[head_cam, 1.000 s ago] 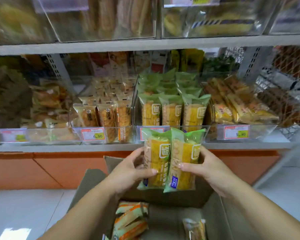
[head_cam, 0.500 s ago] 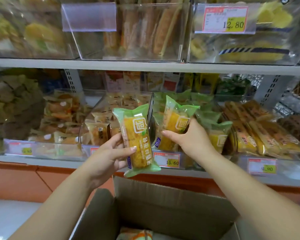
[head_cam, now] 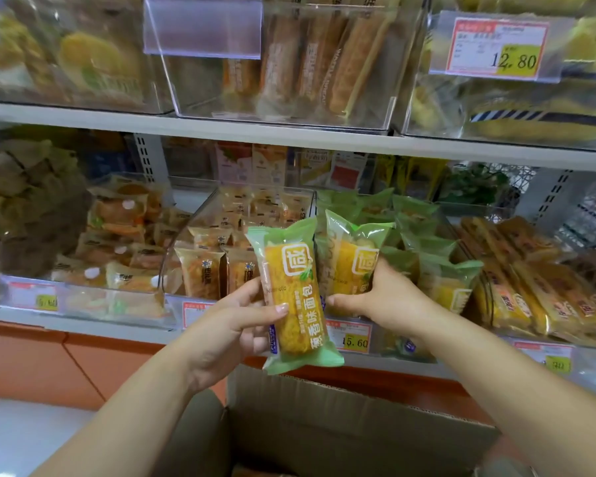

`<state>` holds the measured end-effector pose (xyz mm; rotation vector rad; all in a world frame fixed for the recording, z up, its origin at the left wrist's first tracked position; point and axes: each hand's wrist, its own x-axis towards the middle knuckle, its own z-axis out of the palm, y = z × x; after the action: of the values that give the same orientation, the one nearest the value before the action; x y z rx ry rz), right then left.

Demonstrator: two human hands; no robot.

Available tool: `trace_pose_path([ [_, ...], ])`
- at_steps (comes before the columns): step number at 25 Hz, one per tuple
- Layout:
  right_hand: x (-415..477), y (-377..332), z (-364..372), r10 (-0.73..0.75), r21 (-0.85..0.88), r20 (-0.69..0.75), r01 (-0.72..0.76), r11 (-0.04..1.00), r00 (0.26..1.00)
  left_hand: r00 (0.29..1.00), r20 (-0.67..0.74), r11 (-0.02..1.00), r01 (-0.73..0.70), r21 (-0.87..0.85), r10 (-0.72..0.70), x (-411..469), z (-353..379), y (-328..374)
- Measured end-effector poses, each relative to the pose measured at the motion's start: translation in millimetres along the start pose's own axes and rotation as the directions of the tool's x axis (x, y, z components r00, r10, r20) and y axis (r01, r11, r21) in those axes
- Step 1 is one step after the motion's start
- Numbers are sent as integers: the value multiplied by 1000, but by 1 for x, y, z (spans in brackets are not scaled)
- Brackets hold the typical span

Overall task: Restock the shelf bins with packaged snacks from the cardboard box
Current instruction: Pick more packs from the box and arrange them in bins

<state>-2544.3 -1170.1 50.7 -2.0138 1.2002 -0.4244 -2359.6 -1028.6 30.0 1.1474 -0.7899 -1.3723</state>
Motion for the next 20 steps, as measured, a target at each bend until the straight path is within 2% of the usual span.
trace_pose_path([
  [8, -6, 3, 23, -105, -10, -164, 105, 994, 981, 998, 41, 999, 47, -21, -46, 3, -5, -5],
  [13, -5, -10, -4, 38, -24, 69, -37, 999, 997, 998, 50, 999, 46, -21, -45, -1, -4, -3],
  [16, -4, -7, -14, 53, -104, 192, -34, 994, 980, 998, 54, 999, 39, -23, -37, 0, -6, -1],
  [20, 5, -2, -7, 128, -171, 270, -84, 982, 954, 999, 29, 999, 33, -39, -32, -2, -11, 2],
])
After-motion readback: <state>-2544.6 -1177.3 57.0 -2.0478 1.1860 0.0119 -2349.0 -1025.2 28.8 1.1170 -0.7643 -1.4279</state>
